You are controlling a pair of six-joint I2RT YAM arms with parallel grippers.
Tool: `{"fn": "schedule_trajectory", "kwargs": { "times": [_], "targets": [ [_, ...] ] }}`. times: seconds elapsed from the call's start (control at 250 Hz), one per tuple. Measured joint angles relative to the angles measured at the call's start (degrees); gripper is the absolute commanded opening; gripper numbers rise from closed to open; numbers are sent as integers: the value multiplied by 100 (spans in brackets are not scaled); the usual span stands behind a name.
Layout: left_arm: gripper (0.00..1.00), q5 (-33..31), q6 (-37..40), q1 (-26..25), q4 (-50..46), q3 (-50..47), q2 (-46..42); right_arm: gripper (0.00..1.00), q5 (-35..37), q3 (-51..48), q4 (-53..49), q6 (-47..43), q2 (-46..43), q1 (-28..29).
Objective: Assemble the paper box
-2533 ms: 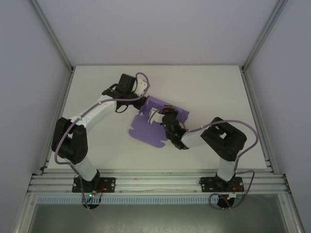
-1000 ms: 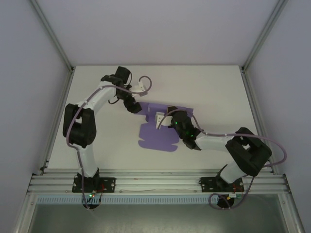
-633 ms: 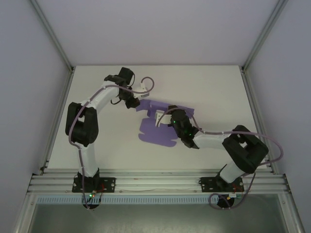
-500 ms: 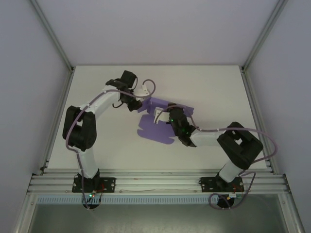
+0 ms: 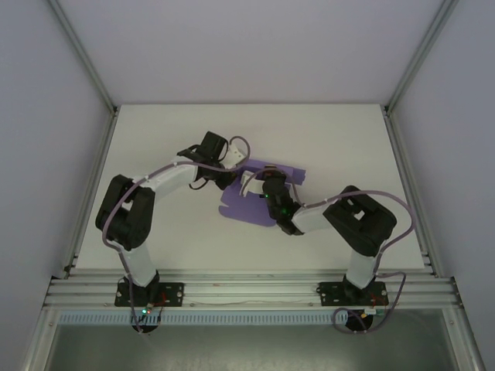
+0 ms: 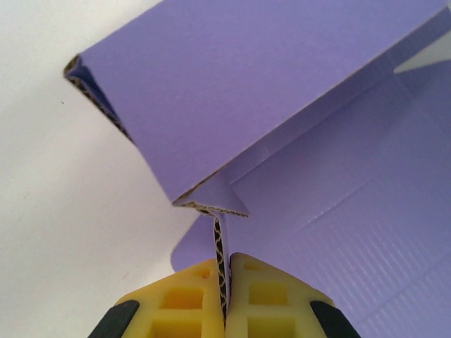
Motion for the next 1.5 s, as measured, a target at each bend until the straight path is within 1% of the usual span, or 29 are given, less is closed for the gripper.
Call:
{"fn": "schedule_trajectory", "kwargs": {
  "times": [0.096,0.12,0.168,0.2,0.26,0.296,0.34,0.38,0.472,0.52,0.624,0.632,0.64,0.66,0.695,0.715,0.847,0.995,1.099,1.199,1.283,1.347,1.435,1.499],
  "targets": [
    [0,-11,-258,-20,306,-232,-96,0,22,-96,192,-4,9,0],
    [5,-42,-330,-28,372,-291,-129,0,20,-122,234,-20,9,0],
    [10,-107,-404,-46,459,-382,-190,0,20,-179,313,-44,9,7],
    [16,-149,-452,-61,503,-433,-227,0,20,-212,363,-50,9,15],
    [20,-179,-542,-74,520,-496,-282,0,26,-251,398,-79,9,20],
    [26,-203,-562,-87,516,-514,-306,0,28,-280,407,-111,9,13],
    [28,-262,-568,-109,518,-520,-339,0,35,-308,413,-140,9,13],
    [33,-328,-588,-118,511,-525,-369,0,42,-332,415,-177,9,15],
    [41,-474,-575,-149,485,-522,-448,0,37,-369,437,-203,9,15],
    [42,-516,-597,-149,472,-522,-474,0,20,-387,448,-219,9,15],
    [53,-542,-592,-149,411,-522,-485,0,13,-442,529,-267,9,15],
    [54,-542,-581,-149,407,-525,-485,0,13,-444,535,-280,9,15],
    [58,-544,-566,-149,404,-525,-485,0,13,-448,544,-295,9,15],
    [69,-553,-597,-149,398,-525,-485,0,13,-463,564,-308,9,15],
    [91,-560,-610,-149,396,-531,-490,0,15,-487,610,-350,17,15],
    [99,-560,-579,-149,398,-540,-498,0,17,-496,645,-374,26,15],
    [100,-586,-688,-142,402,-793,-761,0,20,-581,866,-457,83,15],
    [100,-612,-887,4,514,-1143,-1386,0,-2,-643,935,-501,83,15],
    [100,-717,-1143,295,704,-1327,-1910,0,-15,-651,935,-522,66,15],
    [100,-879,-1615,804,990,-1377,-2205,0,-44,-669,925,-551,33,15],
    [100,-1001,-1923,1307,1220,-1357,-2118,0,-46,-669,907,-566,28,15],
    [100,-1102,-2000,1556,1322,-1287,-1851,0,-46,-669,907,-568,28,15],
    [100,-1084,-2017,1626,1316,-1014,-1252,0,-44,-669,909,-588,28,17],
    [95,-883,-1947,1609,1322,-800,-828,0,-44,-669,909,-610,28,22]
  ]
}}
